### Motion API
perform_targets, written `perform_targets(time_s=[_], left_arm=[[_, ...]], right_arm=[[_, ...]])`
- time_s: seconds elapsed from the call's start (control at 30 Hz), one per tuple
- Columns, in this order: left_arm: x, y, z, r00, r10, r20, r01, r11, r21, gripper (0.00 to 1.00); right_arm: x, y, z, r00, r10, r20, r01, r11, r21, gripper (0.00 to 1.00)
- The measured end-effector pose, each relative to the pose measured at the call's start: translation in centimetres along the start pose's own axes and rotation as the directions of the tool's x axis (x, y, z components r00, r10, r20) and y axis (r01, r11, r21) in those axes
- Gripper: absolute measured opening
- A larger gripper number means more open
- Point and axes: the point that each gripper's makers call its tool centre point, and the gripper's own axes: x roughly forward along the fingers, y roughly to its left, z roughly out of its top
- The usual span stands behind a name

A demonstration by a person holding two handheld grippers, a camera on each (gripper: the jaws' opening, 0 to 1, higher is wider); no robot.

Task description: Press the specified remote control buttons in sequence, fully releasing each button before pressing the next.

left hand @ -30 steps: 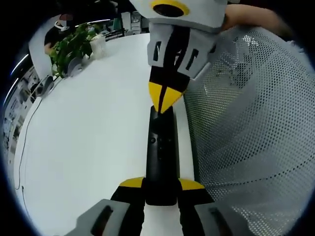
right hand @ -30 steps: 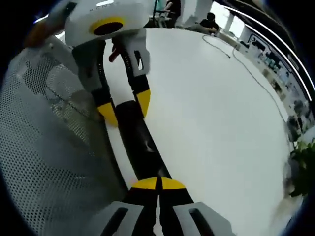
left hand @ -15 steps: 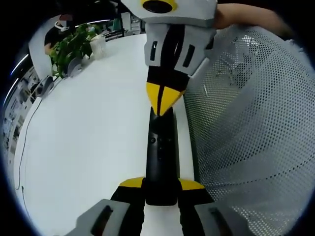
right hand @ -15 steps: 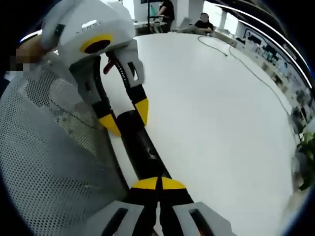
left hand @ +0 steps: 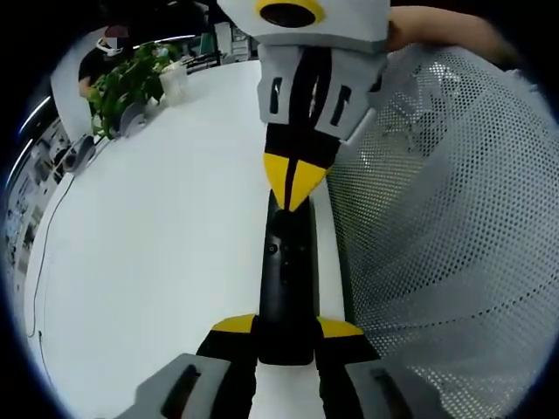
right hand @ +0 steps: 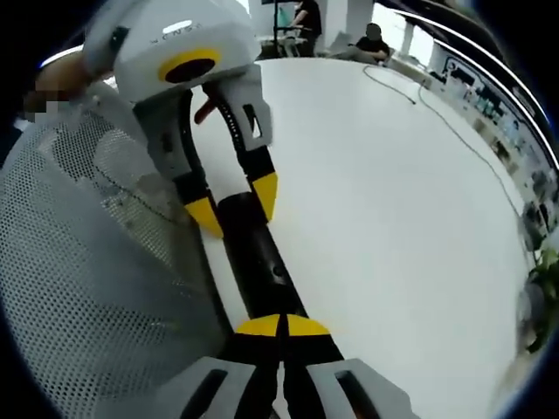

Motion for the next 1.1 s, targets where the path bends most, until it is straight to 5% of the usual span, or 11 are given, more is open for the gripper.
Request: perform_targets(time_s=[0.23, 0.47, 0.7, 1.1], left_arm=[[-0.02, -0.03, -0.02, 1.0, -0.001, -0.001, 0.001, 1.0, 0.001, 0.25], [-0.03, -0.02, -0.03, 1.0, 0.0, 0.003, 0.0, 1.0, -0.001, 0.25], [-0.03, -0.05, -0.02, 1.0, -0.001, -0.001, 0.001, 1.0, 0.002, 0.25], [-0.02, -0.06, -0.01, 1.0, 0.0, 0.005, 0.0, 1.0, -0.002, 0.25]], right_arm=[[0.1, 0.1, 0.02, 0.999, -0.007, -0.05, -0.002, 0.983, -0.186, 0.0], [-0.35, -0.06, -0.18, 0.998, 0.043, 0.034, -0.042, 0.998, -0.046, 0.0], [-0.3, 0.2, 0.61, 0.997, 0.043, 0.06, -0.039, 0.997, -0.065, 0.02], [0.19, 0.31, 0.33, 1.0, 0.029, 0.01, -0.027, 0.98, -0.199, 0.01]])
